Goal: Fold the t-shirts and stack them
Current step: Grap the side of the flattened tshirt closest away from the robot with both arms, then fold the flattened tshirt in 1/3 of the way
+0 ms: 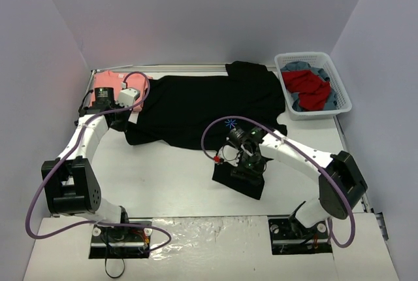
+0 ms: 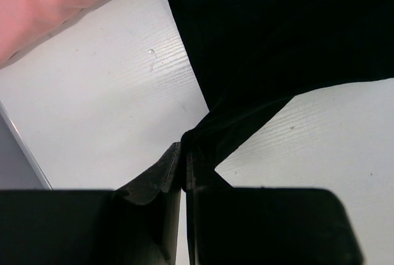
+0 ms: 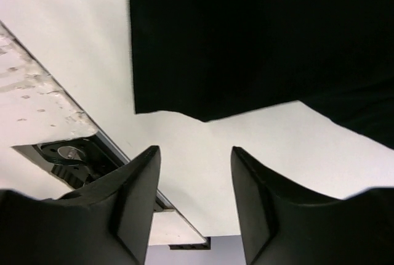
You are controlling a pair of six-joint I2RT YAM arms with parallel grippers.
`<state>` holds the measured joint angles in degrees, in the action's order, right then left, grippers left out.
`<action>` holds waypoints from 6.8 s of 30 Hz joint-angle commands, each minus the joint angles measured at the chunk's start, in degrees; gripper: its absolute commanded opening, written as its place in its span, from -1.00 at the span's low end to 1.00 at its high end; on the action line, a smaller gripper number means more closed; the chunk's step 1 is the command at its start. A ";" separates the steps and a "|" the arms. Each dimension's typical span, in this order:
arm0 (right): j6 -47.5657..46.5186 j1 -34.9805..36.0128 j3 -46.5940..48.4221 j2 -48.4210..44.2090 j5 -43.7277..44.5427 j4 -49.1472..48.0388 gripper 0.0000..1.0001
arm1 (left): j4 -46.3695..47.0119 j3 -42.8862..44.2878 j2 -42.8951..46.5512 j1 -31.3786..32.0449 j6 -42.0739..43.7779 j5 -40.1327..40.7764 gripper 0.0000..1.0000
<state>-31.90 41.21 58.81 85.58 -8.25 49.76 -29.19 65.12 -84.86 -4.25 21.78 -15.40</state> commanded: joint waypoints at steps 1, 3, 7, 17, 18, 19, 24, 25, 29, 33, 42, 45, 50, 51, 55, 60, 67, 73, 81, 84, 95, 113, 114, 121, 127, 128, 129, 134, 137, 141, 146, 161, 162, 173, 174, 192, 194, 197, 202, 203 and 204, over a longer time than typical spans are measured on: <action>3.24 4.13 -1.24 1.52 0.94 1.93 -0.07 | 0.80 0.45 2.07 -0.58 -1.04 0.28 -0.95; 4.47 4.75 -1.15 3.18 2.01 1.66 0.02 | 0.98 0.18 2.24 -0.67 -0.95 0.28 -0.95; 4.30 6.51 -0.54 6.69 2.45 1.66 0.04 | 1.24 -0.17 2.77 -0.58 -0.77 0.11 -0.95; 4.57 9.32 -0.80 13.20 0.87 0.25 0.04 | 1.33 -0.17 1.72 -0.67 -0.16 -0.60 -0.95; 4.74 9.67 -0.89 13.82 1.04 0.34 0.04 | 1.33 -0.08 1.63 -0.67 -0.16 -0.60 -0.95; 4.74 10.03 -0.89 14.17 0.96 0.34 0.04 | 1.42 -0.08 1.63 -0.67 -0.16 -0.60 -0.95; 4.39 11.26 -0.80 15.93 0.43 0.60 0.03 | 1.50 -0.08 1.36 -0.58 -0.16 -0.95 -0.95; 4.30 11.35 -0.80 16.72 0.25 0.60 0.03 | 1.68 -0.26 1.36 -0.67 -0.16 -0.86 -0.95; 4.04 11.96 -0.36 18.65 -0.01 0.25 0.02 | 1.77 -0.44 1.19 -0.67 -0.16 -1.04 -0.95; 5.53 12.49 -0.27 21.03 1.56 -1.41 0.01 | 1.59 -0.44 1.36 -0.67 0.02 -0.95 -0.95; 9.75 12.67 -1.24 25.69 10.98 -7.48 -0.15 | 1.77 -0.79 1.89 -0.67 0.02 -1.30 -0.95; 10.01 12.67 -0.80 26.13 11.41 -7.48 -0.26 | 1.68 -0.79 2.07 -0.67 0.19 -1.48 -0.95; 10.19 12.67 0.17 25.87 11.50 -7.57 -0.48 | 1.68 -0.87 2.59 -0.67 0.37 -1.74 -0.95; 10.37 12.67 0.34 25.69 11.15 -7.40 -0.52 | 1.77 -0.96 2.59 -0.67 0.37 -1.83 -0.95; 10.63 12.49 0.17 22.37 11.85 -6.43 -0.83 | 1.51 -0.96 2.86 -0.67 0.54 -2.00 -0.95; 8.09 7.76 -0.18 12.35 12.56 -3.44 -1.00 | -0.25 -0.35 3.73 -0.32 1.69 -3.23 -0.95; 0.09 -10.16 5.26 -2.68 11.94 6.22 -1.00 | -3.68 -1.84 9.87 0.65 3.18 -5.16 -0.95; -2.38 -13.61 9.48 -8.31 11.94 13.96 -1.00 | -8.25 -3.33 16.99 1.17 5.37 -7.98 -0.95; -2.82 -16.16 12.65 -13.77 12.90 18.18 -1.00 | -15.37 -5.36 26.84 1.35 10.12 -12.99 -0.95; -2.82 -16.86 13.00 -15.35 12.03 18.18 -1.00 | -18.26 -6.32 29.48 1.35 12.22 -14.91 -0.95; -3.60 -17.74 12.91 -20.10 4.48 18.18 -1.00 | -24.52 -12.30 35.20 1.35 17.77 -15.98 -0.95; -8.18 -24.68 28.72 4.82 5.44 8.16 -1.00 | -5.45 -14.76 26.88 1.26 7.75 -0.52 -0.95; -8.09 -25.91 32.21 6.77 5.09 8.34 -1.00 | -4.92 -14.24 25.37 1.26 7.75 -0.25 -0.95; -8.62 -28.64 45.75 20.75 6.05 8.51 -1.00 | -3.16 -9.23 13.77 1.26 8.45 -1.13 -0.95; -8.36 -28.99 56.57 31.48 6.67 9.48 -1.00 | -2.45 -4.84 6.21 1.35 8.89 -2.18 -0.95; -8.35 -28.99 57.81 34.10 6.41 9.57 -1.00 | -2.36 -3.70 4.54 1.35 8.89 -2.35 -0.95; -8.35 -28.99 59.04 35.43 6.41 9.83 -1.00 | -2.36 -3.08 3.57 1.35 8.81 -2.62 -0.95; -7.48 -28.99 65.54 42.90 7.28 10.01 -1.00 | -2.54 0.70 -2.14 1.70 8.98 -3.23 -0.90; -6.95 -28.99 67.83 46.06 7.99 9.92 -0.83 | -2.36 2.72 -4.95 1.97 9.51 -3.67 -0.72; -4.32 -29.26 69.16 48.54 11.50 7.64 -0.20 | -2.19 4.40 -7.69 2.23 10.04 -4.11 -0.15; -3.61 -30.31 64.34 43.90 9.75 4.65 -0.10 | -1.92 3.70 -7.26 2.23 9.95 -3.06 0.28; -8.09 -34.00 27.34 15.15 8.87 0.78 0.15 | -5.96 -10.97 7.16 1.18 16.45 -1.65 0.31; -8.26 -34.35 25.76 14.01 7.21 0.78 0.16 | -6.23 -12.37 7.77 1.26 16.71 -1.57 0.31; -11.78 -36.99 13.44 11.27 2.80 -0.45 0.10 | -5.26 -17.75 11.38 1.18 16.19 -0.51 0.31; -11.78 -37.43 13.44 12.41 2.45 -0.89 0.10 | -5.18 -17.84 11.30 1.18 16.10 -0.42 0.31; -12.92 -40.95 19.07 25.52 -3.26 -2.91 -0.52 | -3.50 -20.65 12.17 1.00 15.13 0.98 0.31; -13.01 -42.44 18.11 23.60 -3.61 -2.82 -0.93 | -3.59 -19.95 11.91 0.91 15.05 1.16 0.31; -13.27 -42.53 16.09 19.73 -3.09 -2.74 -1.00 | -3.68 -19.42 11.47 0.91 15.04 0.98 0.31; -13.89 -44.19 13.27 13.48 -1.85 -2.30 -1.00 | -3.59 -18.89 10.59 0.82 14.96 0.98 0.31; -14.41 -44.63 12.57 11.47 -1.86 -2.38 -1.00 | -3.42 -18.98 10.33 0.82 14.87 0.90 0.31; -15.38 -45.77 11.34 10.84 -1.86 -2.30 -1.00 | -3.42 -18.98 10.24 0.82 14.87 0.90 0.31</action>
<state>-45.25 -2.44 72.03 101.56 -10.94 44.05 -32.77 43.97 -74.59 -3.03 37.08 -14.92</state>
